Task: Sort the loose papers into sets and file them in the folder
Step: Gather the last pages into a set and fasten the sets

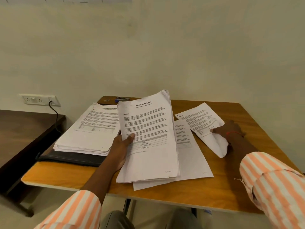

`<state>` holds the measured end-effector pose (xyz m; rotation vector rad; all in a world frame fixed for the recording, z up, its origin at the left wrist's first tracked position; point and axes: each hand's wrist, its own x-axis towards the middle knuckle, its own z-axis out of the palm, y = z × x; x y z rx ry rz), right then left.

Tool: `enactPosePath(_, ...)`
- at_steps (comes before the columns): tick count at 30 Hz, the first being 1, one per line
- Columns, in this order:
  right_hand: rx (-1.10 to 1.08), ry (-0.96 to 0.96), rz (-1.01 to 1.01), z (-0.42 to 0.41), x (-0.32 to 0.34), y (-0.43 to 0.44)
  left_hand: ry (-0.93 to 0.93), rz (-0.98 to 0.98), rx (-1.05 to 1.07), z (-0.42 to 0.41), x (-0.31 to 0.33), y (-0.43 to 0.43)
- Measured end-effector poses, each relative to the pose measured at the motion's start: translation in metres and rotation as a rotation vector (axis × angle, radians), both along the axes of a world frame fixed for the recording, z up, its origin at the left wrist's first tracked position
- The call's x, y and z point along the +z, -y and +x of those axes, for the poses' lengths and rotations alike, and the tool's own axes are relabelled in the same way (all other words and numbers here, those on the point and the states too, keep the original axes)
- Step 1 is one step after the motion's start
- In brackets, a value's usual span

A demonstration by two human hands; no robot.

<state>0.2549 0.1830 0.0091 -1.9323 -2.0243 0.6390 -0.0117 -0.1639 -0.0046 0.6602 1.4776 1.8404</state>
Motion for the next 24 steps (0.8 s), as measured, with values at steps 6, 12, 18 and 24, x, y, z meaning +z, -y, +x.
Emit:
enactPosePath(6, 0.023, -0.494, 0.281, 0.0, 0.006, 0.024, -0.007, -0.005, 0.023, 0.004, 0.005, 0.0)
enactPosePath(12, -0.082, -0.828, 0.457, 0.009, 0.004, 0.054, -0.002, 0.019, 0.029, 0.007, 0.005, 0.0)
enactPosePath(18, -0.085, -1.103, 0.406, 0.023, 0.001, 0.062, -0.027, 0.018, 0.039, 0.007, 0.004, -0.001)
enactPosePath(24, -0.076, -1.188, 0.324, 0.024, -0.003, 0.071, -0.016, 0.037, 0.035, 0.008, 0.003, -0.002)
